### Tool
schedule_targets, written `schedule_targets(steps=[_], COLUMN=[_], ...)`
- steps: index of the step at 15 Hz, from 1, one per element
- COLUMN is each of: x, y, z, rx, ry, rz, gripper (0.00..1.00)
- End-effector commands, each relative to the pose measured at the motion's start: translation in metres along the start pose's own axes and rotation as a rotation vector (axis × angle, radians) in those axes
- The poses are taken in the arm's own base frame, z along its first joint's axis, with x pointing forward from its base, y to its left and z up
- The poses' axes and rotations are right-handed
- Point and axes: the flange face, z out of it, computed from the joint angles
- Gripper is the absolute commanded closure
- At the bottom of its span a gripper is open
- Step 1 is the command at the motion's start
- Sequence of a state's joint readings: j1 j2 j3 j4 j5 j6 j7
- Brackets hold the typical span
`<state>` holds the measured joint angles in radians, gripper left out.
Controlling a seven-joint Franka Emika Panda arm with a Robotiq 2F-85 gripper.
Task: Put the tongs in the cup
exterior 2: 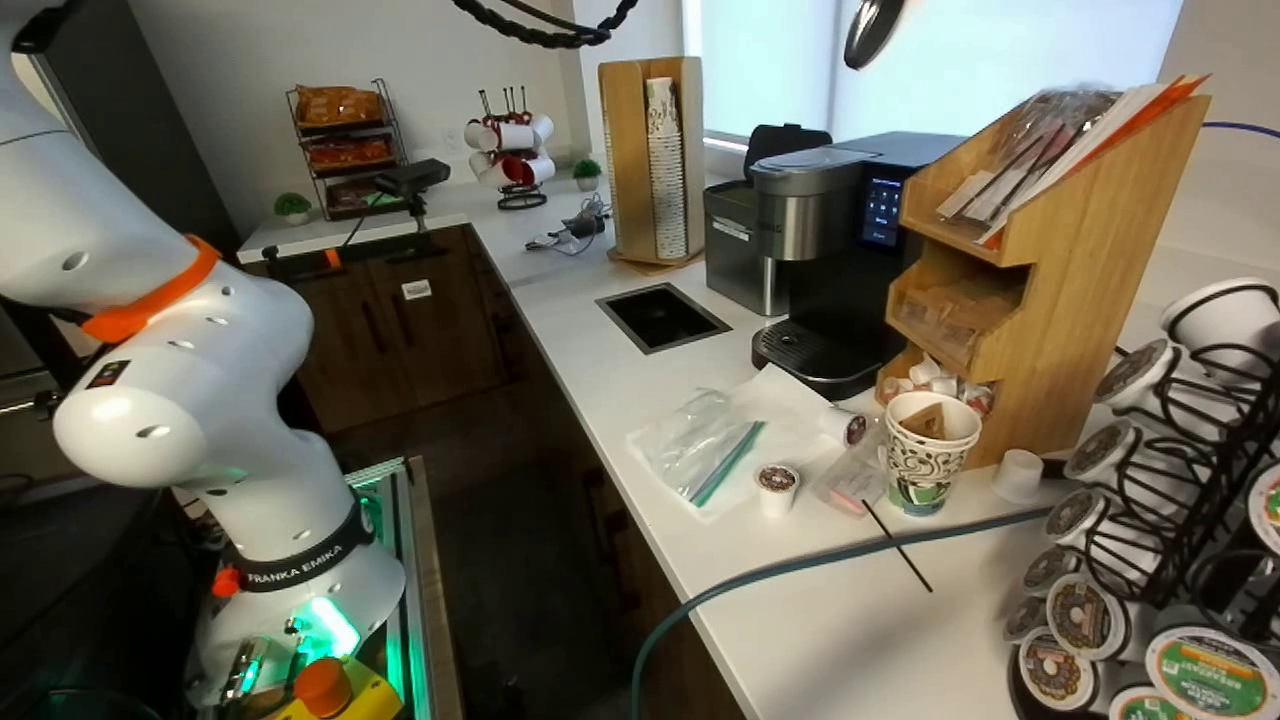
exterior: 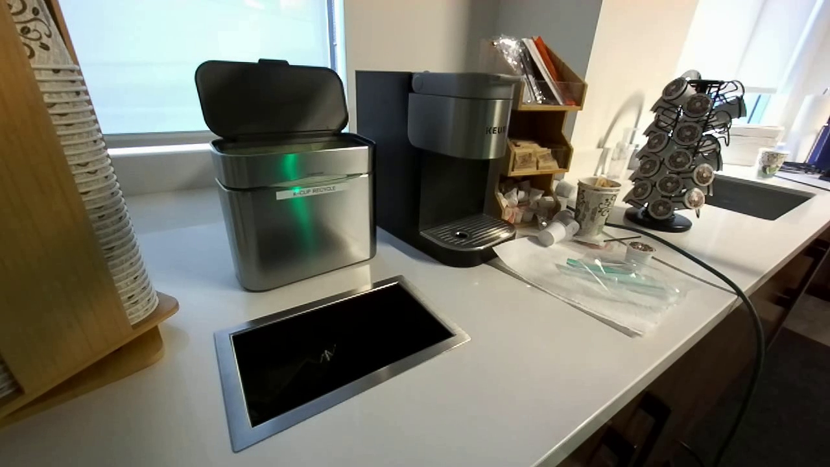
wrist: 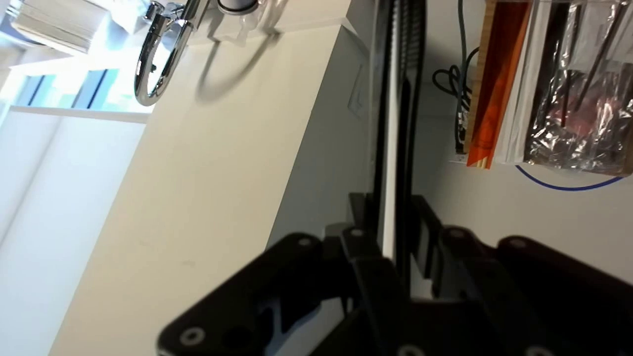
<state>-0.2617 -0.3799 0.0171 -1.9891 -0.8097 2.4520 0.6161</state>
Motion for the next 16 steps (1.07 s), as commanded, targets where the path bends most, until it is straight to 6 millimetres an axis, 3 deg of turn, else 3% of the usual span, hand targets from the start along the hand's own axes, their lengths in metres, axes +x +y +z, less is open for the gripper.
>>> schedule_targets(steps=[1,7,14,16], x=[-0.015,-0.060,-0.171,-0.188], y=[-0.008,-0.030,-0.097,-0.107], z=[0.005,0.024,0.074,0.083], rx=[-0.099,-0.318,-0.458,-0.443], ry=[0.083,0.199,0.217,0.160], rz=[0.043,0.136,0.012,-0.023], gripper=[0.94,0.94,0.94,0.94])
